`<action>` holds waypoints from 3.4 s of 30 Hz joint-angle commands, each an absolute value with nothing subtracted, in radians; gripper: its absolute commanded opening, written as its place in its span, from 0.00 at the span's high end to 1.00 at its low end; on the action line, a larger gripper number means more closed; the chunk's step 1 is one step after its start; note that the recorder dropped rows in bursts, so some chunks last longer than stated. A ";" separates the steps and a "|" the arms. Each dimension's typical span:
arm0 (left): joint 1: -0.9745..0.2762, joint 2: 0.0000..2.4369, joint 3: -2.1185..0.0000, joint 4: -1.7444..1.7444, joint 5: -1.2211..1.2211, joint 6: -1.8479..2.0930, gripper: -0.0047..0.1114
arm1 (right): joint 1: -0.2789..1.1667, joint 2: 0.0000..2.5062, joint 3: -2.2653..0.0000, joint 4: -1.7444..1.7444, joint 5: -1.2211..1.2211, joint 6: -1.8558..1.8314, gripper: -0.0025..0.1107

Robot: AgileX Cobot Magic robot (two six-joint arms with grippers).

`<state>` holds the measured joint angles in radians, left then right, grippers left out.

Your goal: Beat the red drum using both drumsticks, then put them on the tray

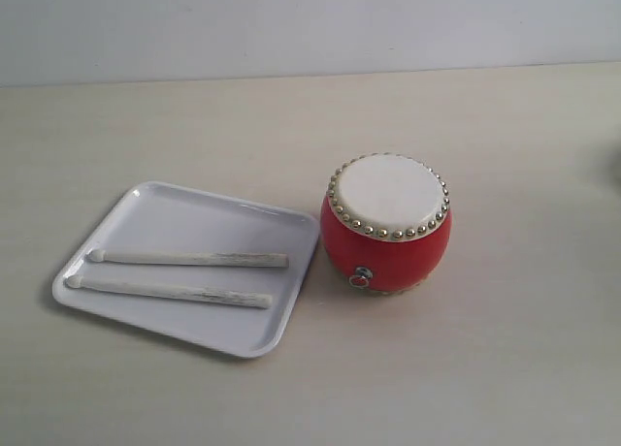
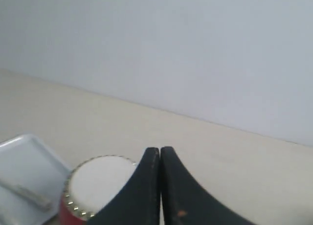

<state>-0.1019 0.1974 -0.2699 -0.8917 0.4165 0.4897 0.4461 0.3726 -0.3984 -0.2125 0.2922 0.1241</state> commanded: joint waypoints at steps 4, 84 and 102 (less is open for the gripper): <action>-0.103 0.194 -0.268 -0.902 0.416 0.497 0.96 | 0.159 0.139 -0.123 -0.209 0.108 0.170 0.98; 0.044 0.013 0.000 -0.017 0.167 0.007 0.96 | 0.116 0.000 0.000 -0.157 0.080 0.186 0.98; -0.005 0.013 0.000 -0.018 0.182 -0.008 0.96 | 0.116 0.000 0.000 -0.157 0.080 0.186 0.98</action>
